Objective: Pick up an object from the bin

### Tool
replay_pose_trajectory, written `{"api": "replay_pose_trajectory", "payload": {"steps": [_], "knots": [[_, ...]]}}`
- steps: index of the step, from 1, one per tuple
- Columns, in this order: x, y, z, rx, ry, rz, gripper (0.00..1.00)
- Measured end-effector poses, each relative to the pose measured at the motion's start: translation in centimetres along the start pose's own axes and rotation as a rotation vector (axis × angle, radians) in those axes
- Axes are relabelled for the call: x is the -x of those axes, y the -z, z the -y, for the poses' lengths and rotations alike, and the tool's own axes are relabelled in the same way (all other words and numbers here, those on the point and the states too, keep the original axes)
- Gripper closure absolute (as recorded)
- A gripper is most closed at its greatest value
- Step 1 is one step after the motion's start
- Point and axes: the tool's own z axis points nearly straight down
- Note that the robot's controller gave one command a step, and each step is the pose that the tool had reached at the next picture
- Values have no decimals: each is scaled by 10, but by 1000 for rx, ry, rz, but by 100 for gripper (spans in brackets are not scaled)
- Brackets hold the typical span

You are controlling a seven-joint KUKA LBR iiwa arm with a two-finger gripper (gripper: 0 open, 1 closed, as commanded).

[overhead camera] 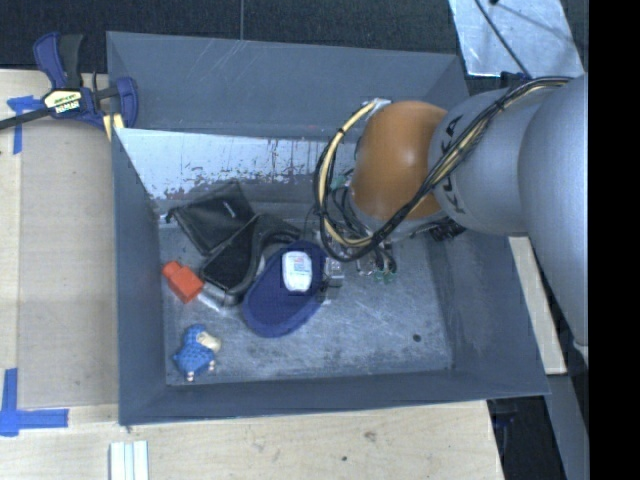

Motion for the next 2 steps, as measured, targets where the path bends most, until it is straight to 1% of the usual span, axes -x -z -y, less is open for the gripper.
{"api": "replay_pose_trajectory", "payload": {"steps": [1,2], "knots": [[0,1,0,0,7,1,100],[5,149,9,2,36,9,100]]}}
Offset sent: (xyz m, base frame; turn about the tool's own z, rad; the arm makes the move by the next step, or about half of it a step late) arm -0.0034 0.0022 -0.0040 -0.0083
